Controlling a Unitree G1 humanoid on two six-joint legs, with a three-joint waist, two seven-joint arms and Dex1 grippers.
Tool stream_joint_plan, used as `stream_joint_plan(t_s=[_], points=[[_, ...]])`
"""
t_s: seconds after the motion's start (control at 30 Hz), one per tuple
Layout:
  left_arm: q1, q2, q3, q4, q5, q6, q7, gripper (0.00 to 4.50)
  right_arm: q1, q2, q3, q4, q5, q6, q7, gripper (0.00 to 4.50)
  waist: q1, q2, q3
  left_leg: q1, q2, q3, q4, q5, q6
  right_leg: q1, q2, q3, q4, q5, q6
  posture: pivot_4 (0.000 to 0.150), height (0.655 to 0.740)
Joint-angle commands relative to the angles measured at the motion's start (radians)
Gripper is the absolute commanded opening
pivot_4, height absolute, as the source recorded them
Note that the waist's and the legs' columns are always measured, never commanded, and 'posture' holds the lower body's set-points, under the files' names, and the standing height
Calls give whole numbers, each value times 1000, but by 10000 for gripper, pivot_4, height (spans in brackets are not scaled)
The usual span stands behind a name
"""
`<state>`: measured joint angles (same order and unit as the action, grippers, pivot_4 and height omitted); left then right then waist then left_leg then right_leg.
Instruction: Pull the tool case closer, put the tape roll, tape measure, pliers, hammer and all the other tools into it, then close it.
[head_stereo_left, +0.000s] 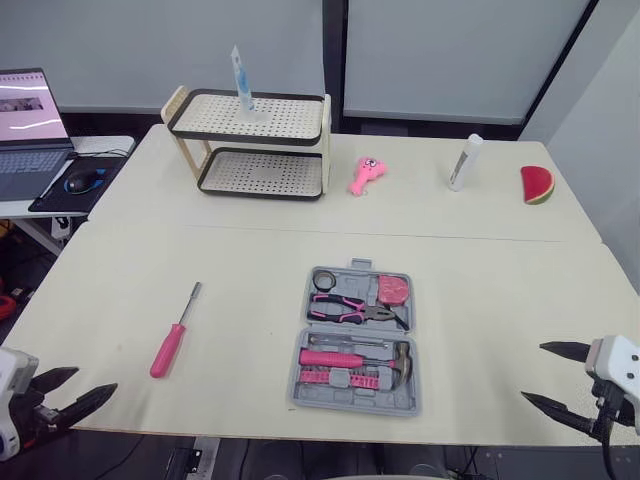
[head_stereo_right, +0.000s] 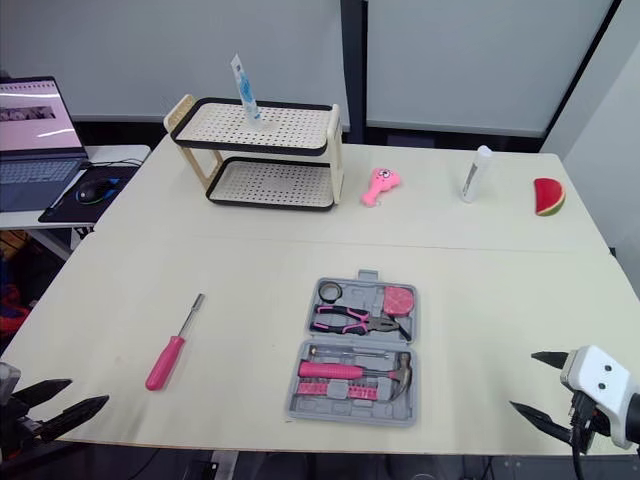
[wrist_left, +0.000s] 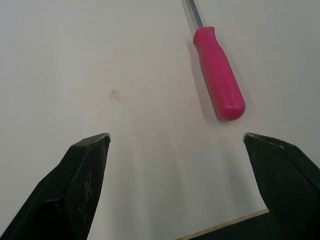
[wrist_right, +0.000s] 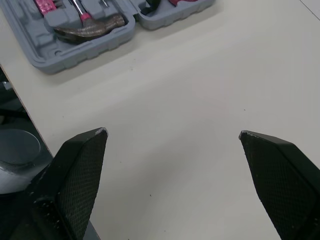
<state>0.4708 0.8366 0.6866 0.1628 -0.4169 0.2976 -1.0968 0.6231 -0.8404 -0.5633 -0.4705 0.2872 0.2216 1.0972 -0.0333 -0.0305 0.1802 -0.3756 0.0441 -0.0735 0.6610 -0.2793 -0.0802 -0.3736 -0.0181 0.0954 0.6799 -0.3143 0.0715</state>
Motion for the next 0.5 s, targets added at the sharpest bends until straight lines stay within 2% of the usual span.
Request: stream_joint_plan(t_s=[0.03,0.2,0.3,0.5], points=[[16,-24,1,-62,-11,13,32,44386,-50,-1,35,-52,-2,-27,-24,45000,0,0,0,0,0,0,0,0,0,0,0,0,0,0,0,1500,7350],[21,-83,3,-130,-20,52,111,44386,-243,-50,176,-148,65,40,-27,45000,-13,1,1,2,1,2,0,0,0,0,0,2,0,-3,0,1500,7350],[14,-136,3,-199,-41,95,183,44386,-438,-90,313,-206,156,150,-11,45000,-17,1,1,2,1,1,0,0,0,0,0,2,0,0,0,1500,7350],[-36,-247,-32,-322,-58,146,343,44386,-712,-92,494,-190,202,236,-5,45000,-2,1,4,-3,0,-2,-1,-1,-2,-2,-1,-1,-2,0,0,1500,7350]])
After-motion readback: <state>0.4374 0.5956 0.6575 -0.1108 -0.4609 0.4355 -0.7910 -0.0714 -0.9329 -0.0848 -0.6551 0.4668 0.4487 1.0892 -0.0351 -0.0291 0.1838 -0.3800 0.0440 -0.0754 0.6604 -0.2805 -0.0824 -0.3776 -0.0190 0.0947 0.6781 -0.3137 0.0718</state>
